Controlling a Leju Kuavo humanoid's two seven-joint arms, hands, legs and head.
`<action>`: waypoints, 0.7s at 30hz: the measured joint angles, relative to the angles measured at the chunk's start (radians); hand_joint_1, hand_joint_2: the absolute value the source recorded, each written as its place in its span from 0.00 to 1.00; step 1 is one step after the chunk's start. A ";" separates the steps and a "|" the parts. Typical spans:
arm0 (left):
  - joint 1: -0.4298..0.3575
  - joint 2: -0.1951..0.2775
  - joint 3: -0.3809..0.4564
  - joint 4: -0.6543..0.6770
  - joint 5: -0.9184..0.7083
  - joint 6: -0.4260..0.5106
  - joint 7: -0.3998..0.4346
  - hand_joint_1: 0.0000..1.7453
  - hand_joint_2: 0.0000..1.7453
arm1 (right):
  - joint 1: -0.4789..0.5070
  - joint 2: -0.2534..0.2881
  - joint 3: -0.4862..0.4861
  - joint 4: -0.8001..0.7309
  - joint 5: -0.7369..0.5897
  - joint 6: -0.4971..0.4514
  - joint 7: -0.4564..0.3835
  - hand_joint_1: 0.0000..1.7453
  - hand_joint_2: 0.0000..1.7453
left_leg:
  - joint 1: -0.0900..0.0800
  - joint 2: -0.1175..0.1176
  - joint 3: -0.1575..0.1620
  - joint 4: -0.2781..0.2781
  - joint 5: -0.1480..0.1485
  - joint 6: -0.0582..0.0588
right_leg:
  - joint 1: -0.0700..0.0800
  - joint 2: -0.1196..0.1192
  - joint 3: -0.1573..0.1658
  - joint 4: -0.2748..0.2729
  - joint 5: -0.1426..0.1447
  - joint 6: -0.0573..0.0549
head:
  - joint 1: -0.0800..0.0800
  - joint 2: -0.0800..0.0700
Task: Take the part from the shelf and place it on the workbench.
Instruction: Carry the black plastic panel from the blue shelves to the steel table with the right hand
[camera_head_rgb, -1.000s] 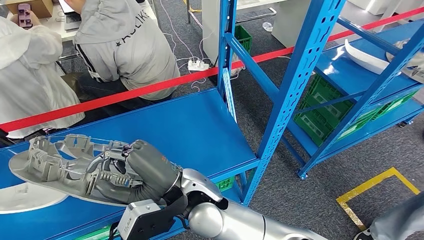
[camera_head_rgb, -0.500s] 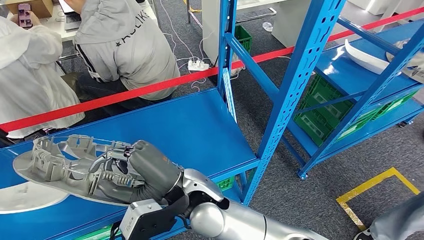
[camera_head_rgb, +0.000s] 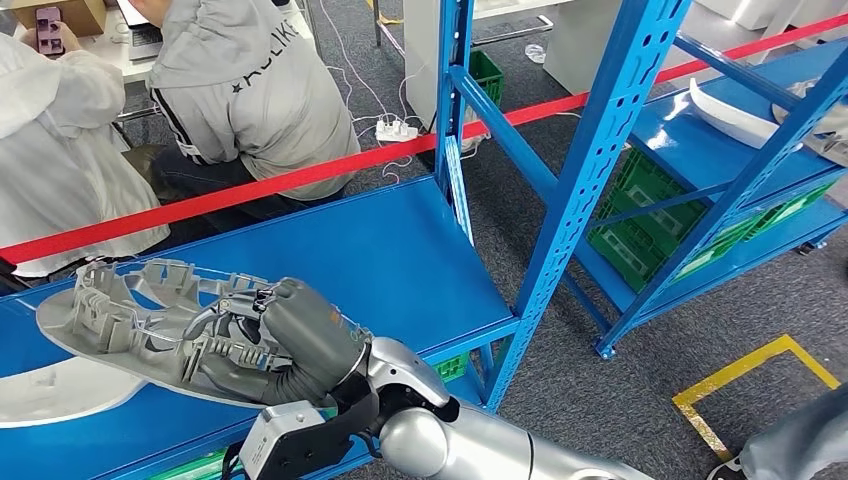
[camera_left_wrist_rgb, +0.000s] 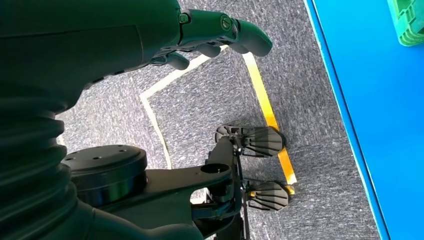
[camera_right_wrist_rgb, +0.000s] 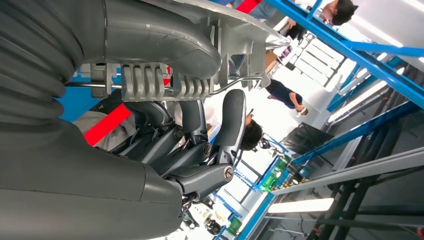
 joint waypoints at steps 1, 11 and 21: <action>-0.001 0.000 0.001 0.000 -0.001 -0.002 0.006 0.00 1.00 | 0.000 0.000 0.000 0.000 0.000 0.000 0.000 1.00 1.00 | 0.002 0.000 0.003 -0.006 0.003 0.006 | 0.000 0.000 0.001 -0.002 0.001 0.005 | 0.000 0.000; -0.003 0.007 0.007 0.005 -0.017 -0.003 0.079 0.00 1.00 | 0.002 -0.007 0.000 0.000 0.001 0.002 0.003 1.00 1.00 | 0.023 0.007 0.002 -0.006 0.014 0.001 | -0.028 -0.002 -0.066 0.161 -0.067 0.041 | 0.003 0.000; 0.009 0.031 0.008 0.008 -0.027 -0.002 0.099 0.00 1.00 | 0.000 -0.007 -0.001 0.000 0.002 0.003 0.004 1.00 1.00 | 0.027 0.006 -0.079 0.176 -0.114 -0.060 | -0.024 0.002 -0.041 0.044 0.002 -0.020 | 0.004 0.000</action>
